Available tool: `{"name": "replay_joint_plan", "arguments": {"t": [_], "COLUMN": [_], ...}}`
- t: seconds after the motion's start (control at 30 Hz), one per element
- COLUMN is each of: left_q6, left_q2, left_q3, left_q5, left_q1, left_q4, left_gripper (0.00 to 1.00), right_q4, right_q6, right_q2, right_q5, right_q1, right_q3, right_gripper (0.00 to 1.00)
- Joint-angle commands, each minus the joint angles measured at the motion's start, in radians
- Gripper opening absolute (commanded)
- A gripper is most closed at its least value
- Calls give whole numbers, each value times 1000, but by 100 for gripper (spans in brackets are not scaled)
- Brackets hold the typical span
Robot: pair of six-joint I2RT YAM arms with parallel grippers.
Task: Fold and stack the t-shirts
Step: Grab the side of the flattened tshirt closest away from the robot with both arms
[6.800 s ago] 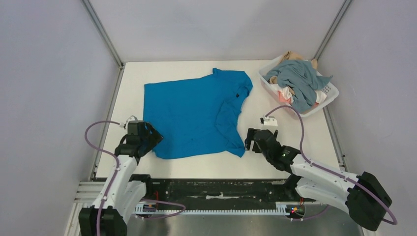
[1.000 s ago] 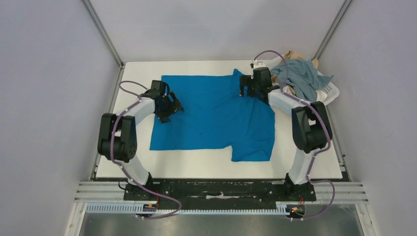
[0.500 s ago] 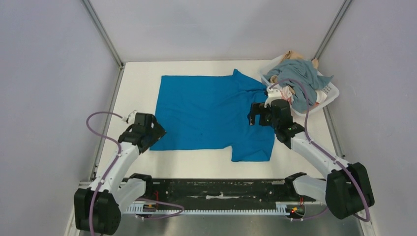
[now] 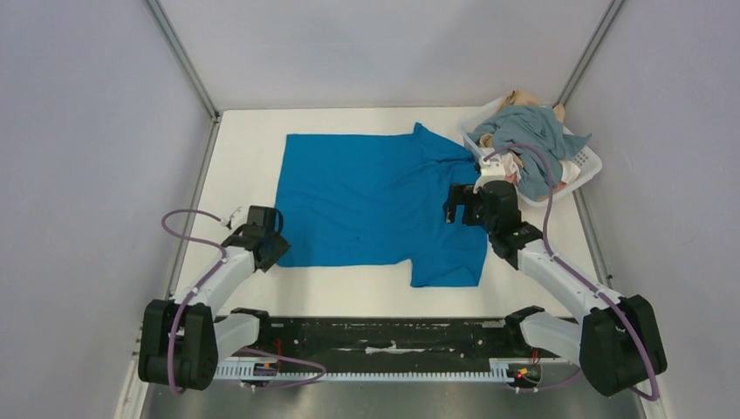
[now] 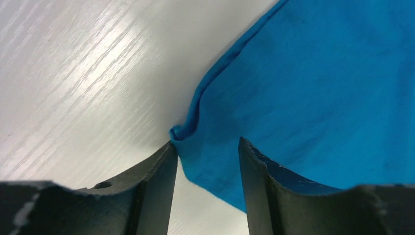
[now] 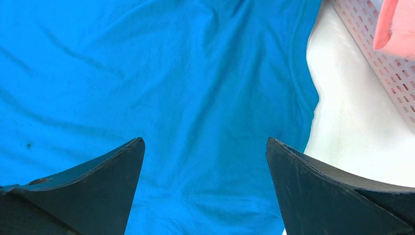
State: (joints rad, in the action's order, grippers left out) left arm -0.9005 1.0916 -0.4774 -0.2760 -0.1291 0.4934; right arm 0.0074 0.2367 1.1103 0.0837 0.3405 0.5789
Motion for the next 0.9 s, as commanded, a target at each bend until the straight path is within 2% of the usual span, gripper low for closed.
{"name": "replay_joint_plan", "arguments": {"t": [0.0, 0.1, 0.2, 0.23, 0.4, 0.53, 0.6, 0.73, 0.87], "left_q6": [-53, -52, -54, -54, -40, -25, -17, -5, -2], "left_q2": [80, 95, 82, 76, 16, -47, -67, -80, -78], "left_q3": [3, 0, 1, 1, 1, -1, 3, 11, 41], "left_q5": [37, 37, 23, 19, -4, -27, -20, 7, 64], "left_q1": [6, 6, 6, 6, 6, 6, 6, 6, 6], "left_q4": [-100, -108, -104, -101, -79, -60, -59, -78, -137], "left_gripper": [49, 32, 8, 3, 2, 2, 2, 2, 2], "right_q4": [25, 14, -1, -5, -130, -319, -402, -459, -388], "right_q6": [10, 11, 19, 20, 23, 1, 49, 106, 162], "right_q2": [0, -3, -7, -9, -37, -27, -13, -14, -29], "right_q5": [42, 53, 51, 44, -8, 120, 158, 206, 233], "right_q1": [0, 0, -1, 0, 51, 272, 343, 423, 433], "right_q3": [7, 5, 1, 2, -1, 6, -32, -129, -208], "right_gripper": [98, 98, 98, 98, 98, 97, 97, 96, 95]}}
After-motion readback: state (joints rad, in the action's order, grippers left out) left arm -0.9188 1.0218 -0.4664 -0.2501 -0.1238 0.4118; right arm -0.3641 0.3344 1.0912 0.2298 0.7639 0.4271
